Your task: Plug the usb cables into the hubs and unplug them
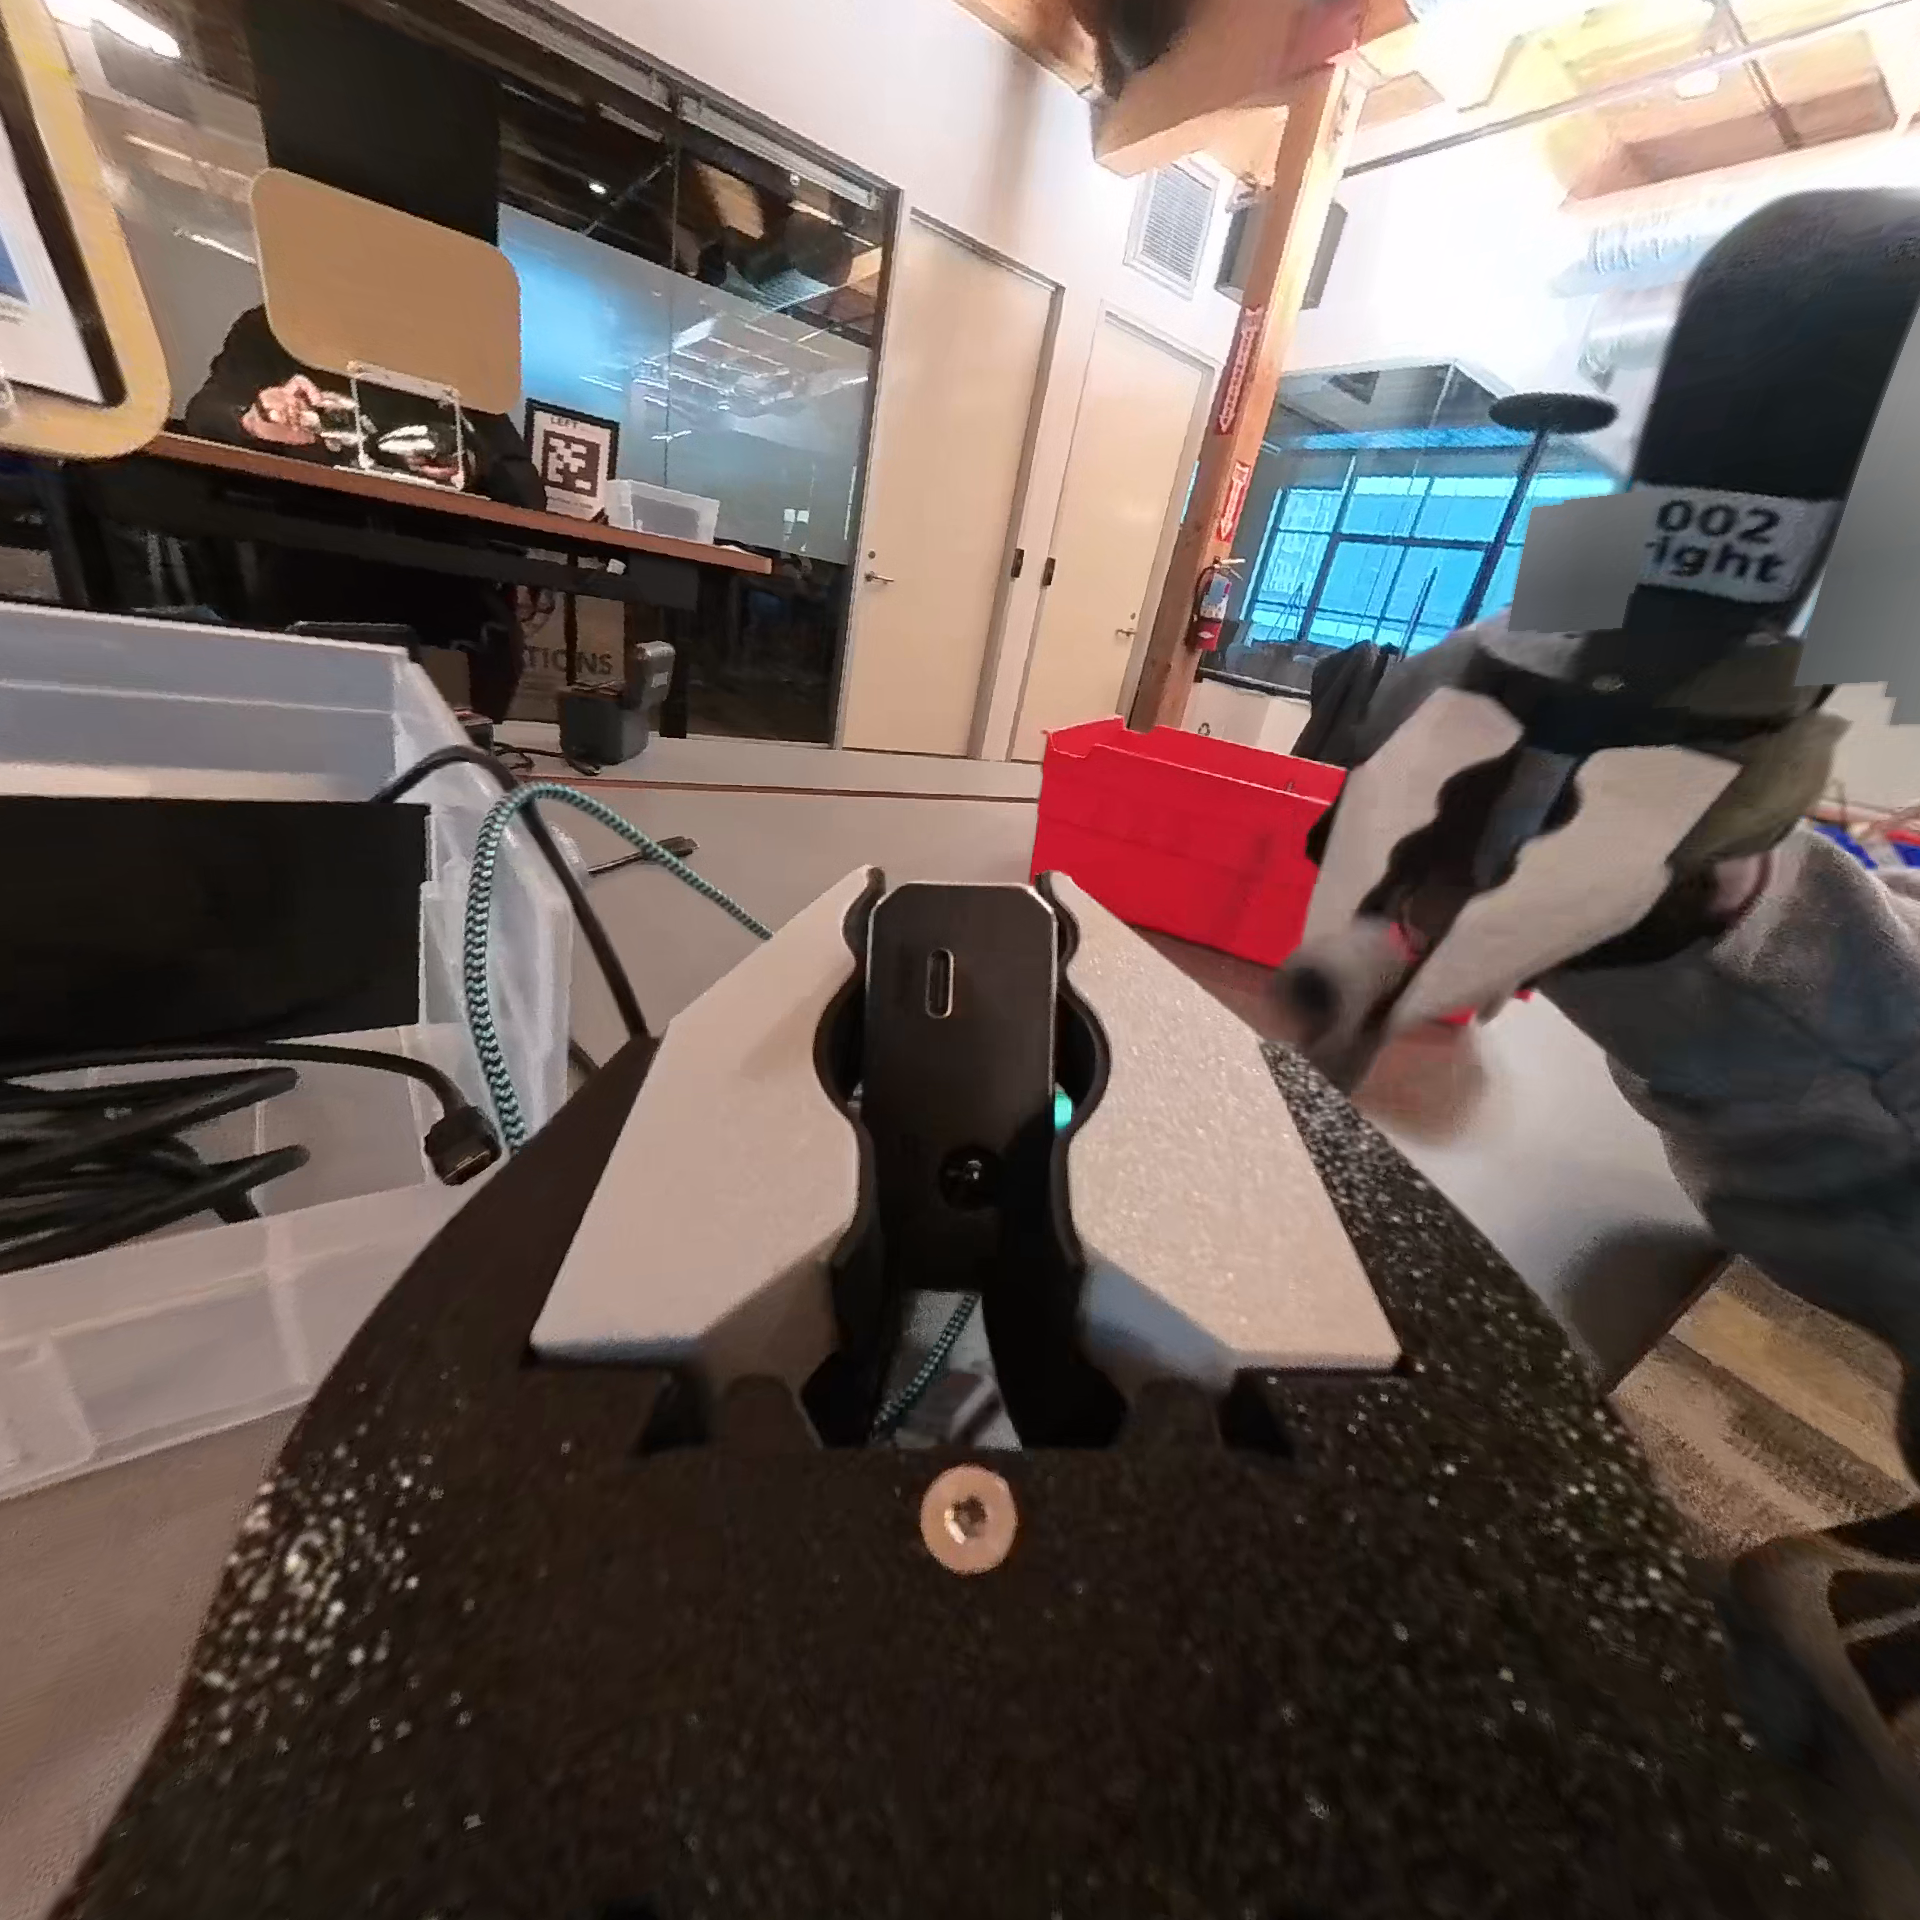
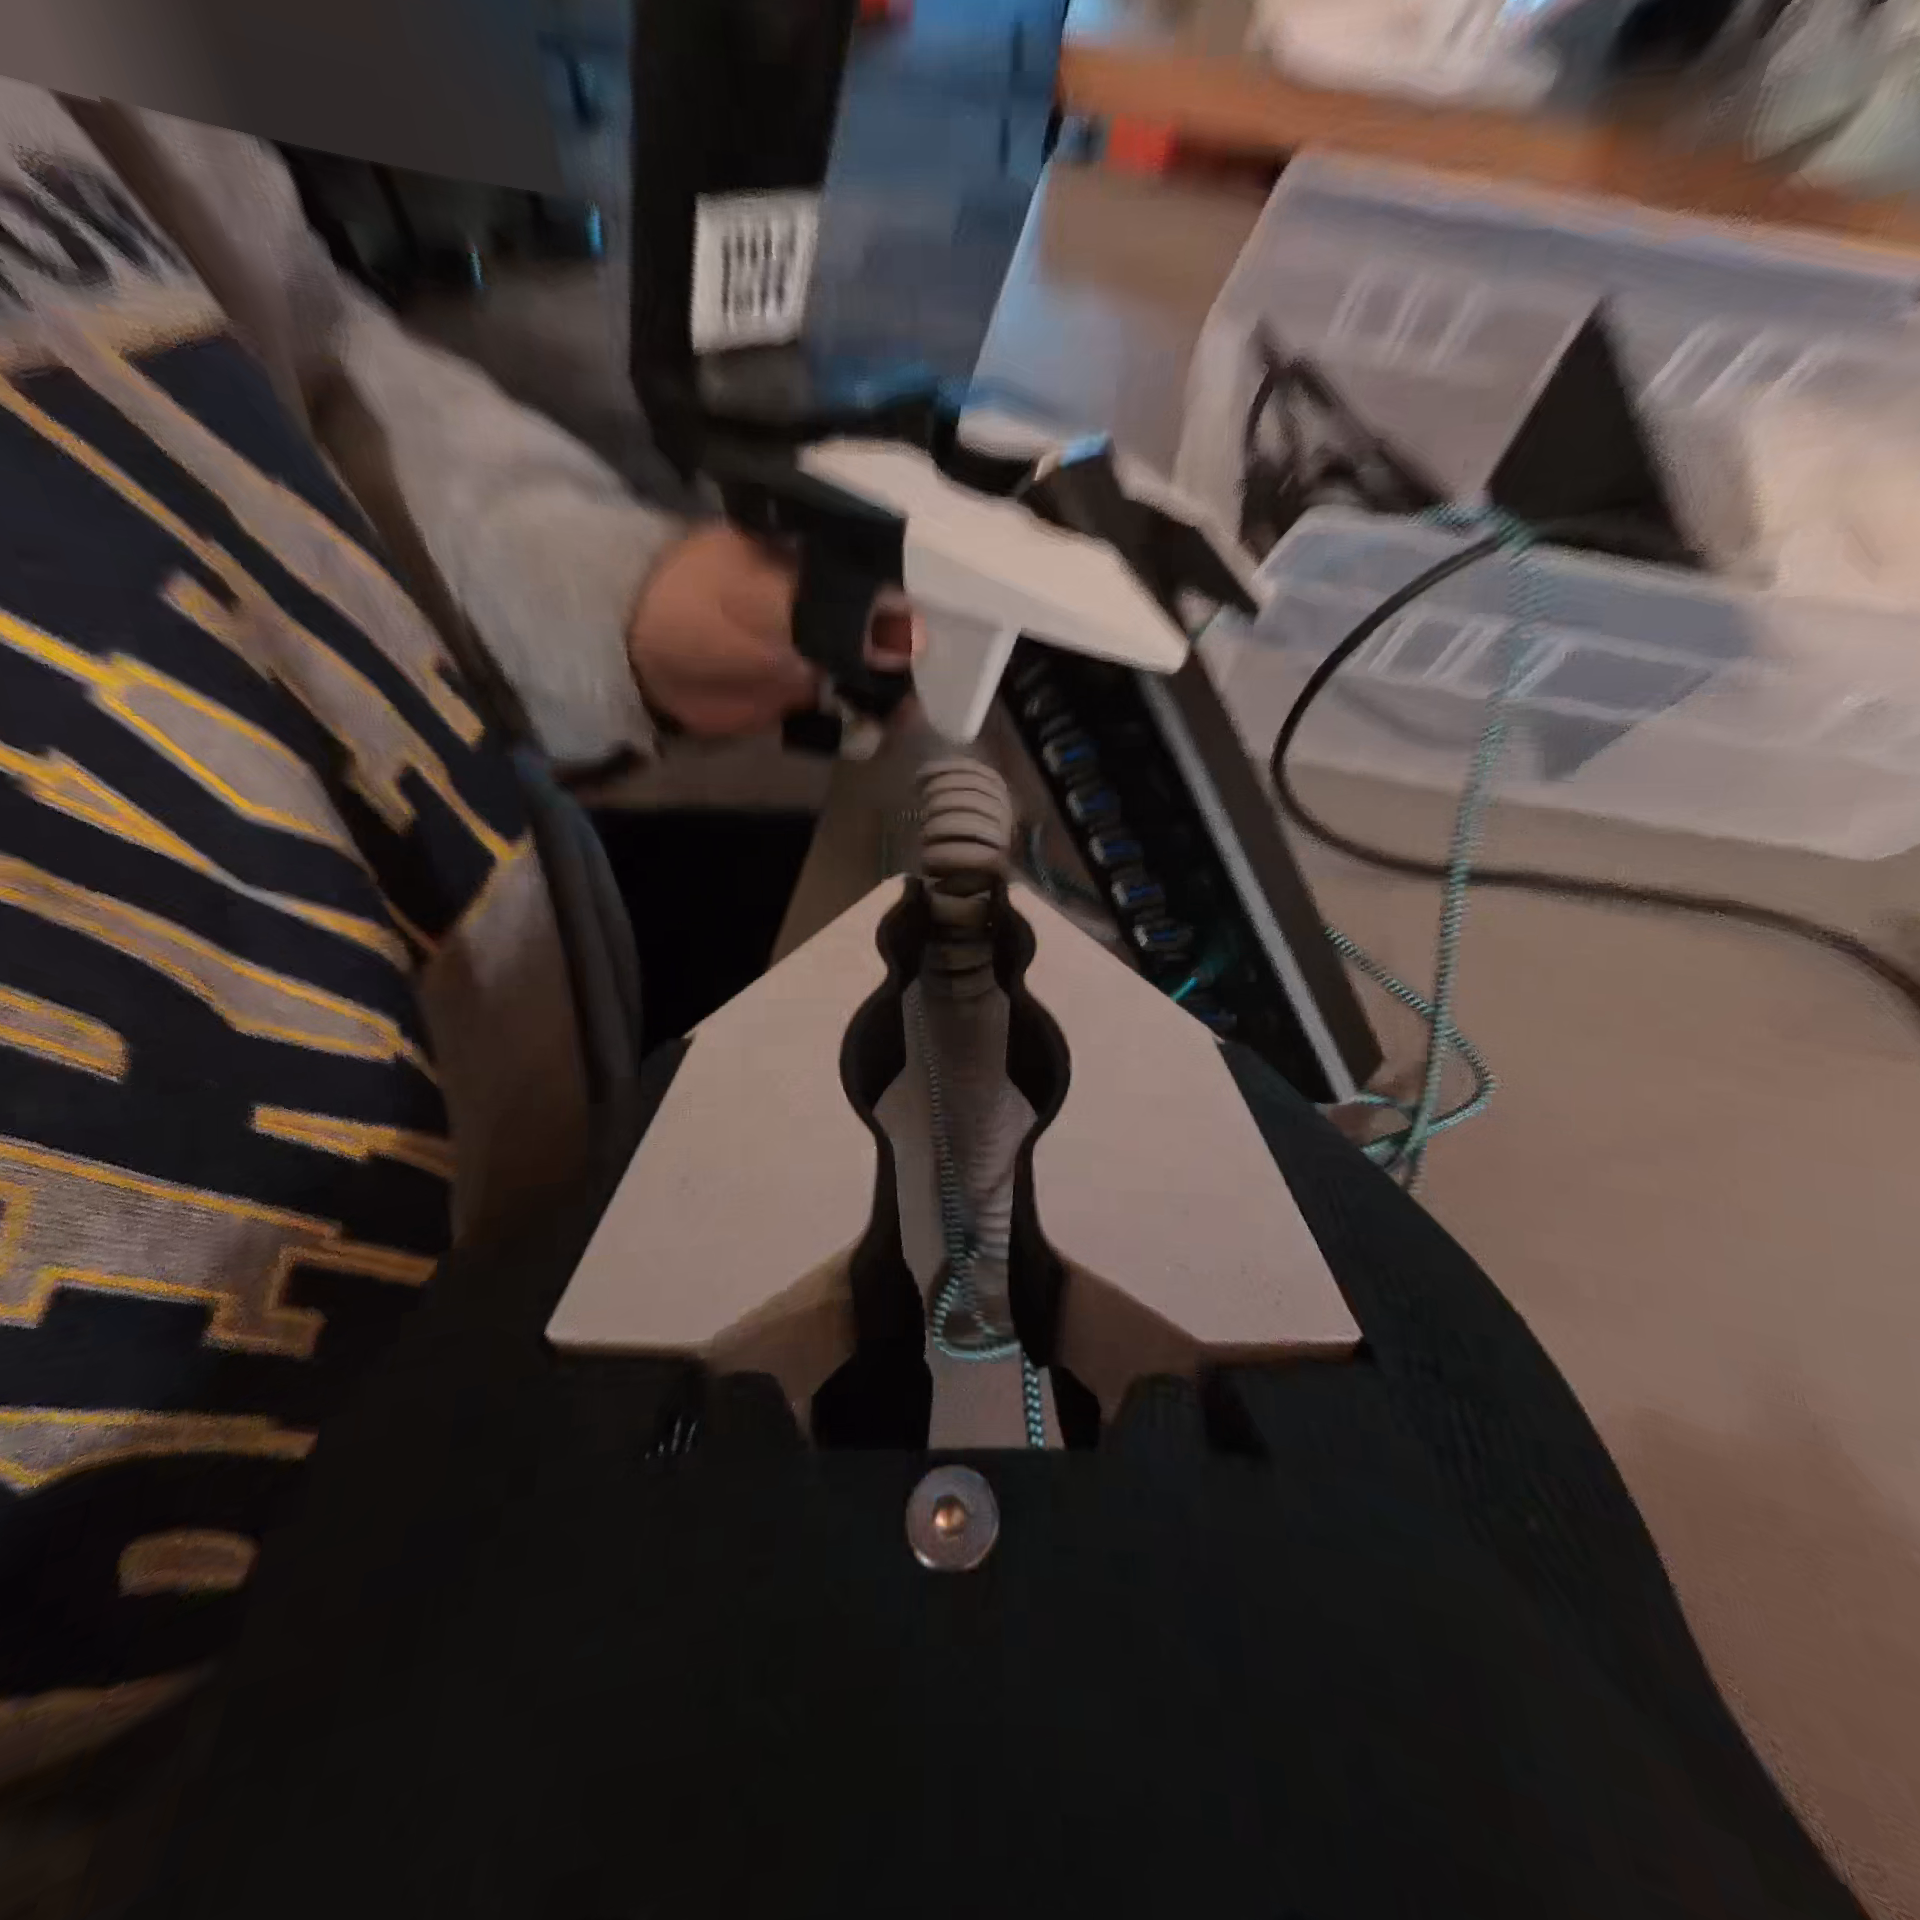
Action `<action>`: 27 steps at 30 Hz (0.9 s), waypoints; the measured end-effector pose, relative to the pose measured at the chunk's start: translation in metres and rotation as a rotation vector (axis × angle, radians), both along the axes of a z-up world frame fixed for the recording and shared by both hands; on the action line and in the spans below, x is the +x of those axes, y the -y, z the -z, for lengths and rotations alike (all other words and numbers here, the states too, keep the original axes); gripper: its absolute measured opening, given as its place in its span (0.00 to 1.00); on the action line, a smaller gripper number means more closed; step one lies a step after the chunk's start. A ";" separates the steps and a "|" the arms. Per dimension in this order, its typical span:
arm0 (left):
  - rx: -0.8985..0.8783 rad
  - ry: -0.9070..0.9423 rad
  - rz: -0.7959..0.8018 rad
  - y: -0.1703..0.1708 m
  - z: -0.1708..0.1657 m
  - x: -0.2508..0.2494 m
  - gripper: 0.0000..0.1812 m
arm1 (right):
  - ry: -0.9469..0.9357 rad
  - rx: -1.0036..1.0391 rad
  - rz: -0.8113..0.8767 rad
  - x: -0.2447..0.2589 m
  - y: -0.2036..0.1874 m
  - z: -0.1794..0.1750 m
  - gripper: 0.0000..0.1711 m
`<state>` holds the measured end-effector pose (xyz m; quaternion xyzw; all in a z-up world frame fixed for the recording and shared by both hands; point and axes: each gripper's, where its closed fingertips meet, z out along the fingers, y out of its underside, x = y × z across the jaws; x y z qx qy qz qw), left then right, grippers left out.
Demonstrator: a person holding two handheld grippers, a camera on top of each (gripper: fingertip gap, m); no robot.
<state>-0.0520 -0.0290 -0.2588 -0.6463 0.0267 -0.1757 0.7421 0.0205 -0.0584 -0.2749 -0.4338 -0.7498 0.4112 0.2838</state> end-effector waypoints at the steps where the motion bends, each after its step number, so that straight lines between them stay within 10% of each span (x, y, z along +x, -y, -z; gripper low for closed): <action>1: -0.003 0.011 -0.007 0.000 0.000 -0.002 0.15 | -0.071 -0.041 0.011 0.003 -0.003 -0.015 0.07; 10: -0.005 0.010 -0.047 -0.001 0.000 -0.009 0.15 | -0.661 -0.189 0.166 0.045 -0.046 -0.153 0.06; 17: -0.041 -0.080 -0.074 -0.001 0.006 -0.003 0.15 | -0.742 -0.073 0.332 0.050 -0.086 -0.212 0.07; 27: -0.217 0.216 -0.051 0.004 0.034 -0.007 0.15 | -0.507 0.229 0.524 0.023 -0.148 -0.168 0.07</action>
